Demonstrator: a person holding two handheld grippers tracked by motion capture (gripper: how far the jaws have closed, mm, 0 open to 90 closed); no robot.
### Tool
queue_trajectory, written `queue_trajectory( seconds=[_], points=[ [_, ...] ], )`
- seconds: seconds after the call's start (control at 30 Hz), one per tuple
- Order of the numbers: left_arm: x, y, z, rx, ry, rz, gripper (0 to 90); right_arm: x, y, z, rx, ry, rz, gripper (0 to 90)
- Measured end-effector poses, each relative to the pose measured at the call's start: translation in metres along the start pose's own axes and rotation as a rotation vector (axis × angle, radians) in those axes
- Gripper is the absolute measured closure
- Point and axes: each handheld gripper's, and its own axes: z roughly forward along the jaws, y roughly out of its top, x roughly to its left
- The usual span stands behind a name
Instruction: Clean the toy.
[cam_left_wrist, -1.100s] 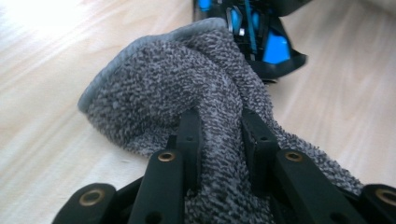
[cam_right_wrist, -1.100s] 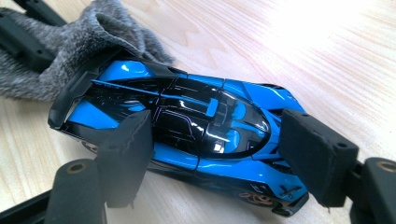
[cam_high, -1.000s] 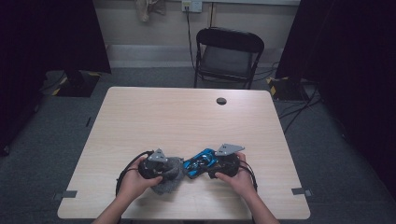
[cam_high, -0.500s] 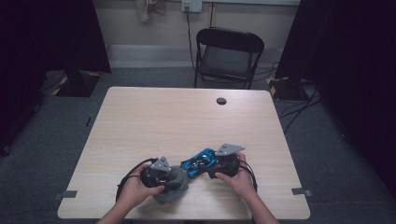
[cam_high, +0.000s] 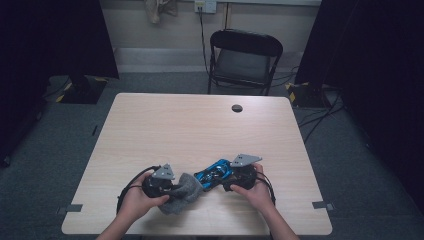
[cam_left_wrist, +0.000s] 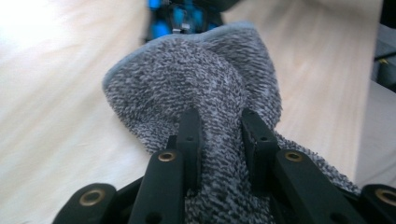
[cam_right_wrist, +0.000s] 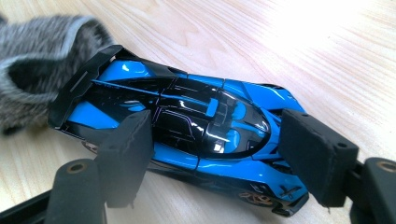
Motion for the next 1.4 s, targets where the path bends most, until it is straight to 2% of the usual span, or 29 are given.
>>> queue_trajectory(
  seconds=[0.17, 0.23, 0.37, 0.5, 1.4],
  points=[
    [0.022, 0.001, -0.006, -0.038, 0.079, -0.051, 72.3, 0.000, 0.000, 0.000, 0.000, 0.000, 0.000, 26.1],
    [0.024, 0.002, -0.005, -0.042, 0.086, -0.054, 72.3, 0.000, 0.000, 0.000, 0.000, 0.000, 0.000, 26.1],
    [0.025, 0.004, 0.003, -0.030, 0.081, -0.050, 72.2, 0.000, 0.000, 0.000, -0.001, 0.000, 0.001, 26.1],
    [0.018, 0.001, 0.016, 0.000, 0.060, -0.033, 72.1, 0.000, 0.000, 0.000, -0.002, -0.001, 0.001, 26.1],
    [-0.012, 0.003, 0.027, 0.039, -0.023, 0.026, 72.2, 0.000, -0.001, 0.000, -0.010, -0.001, 0.002, 26.1]
  ],
)
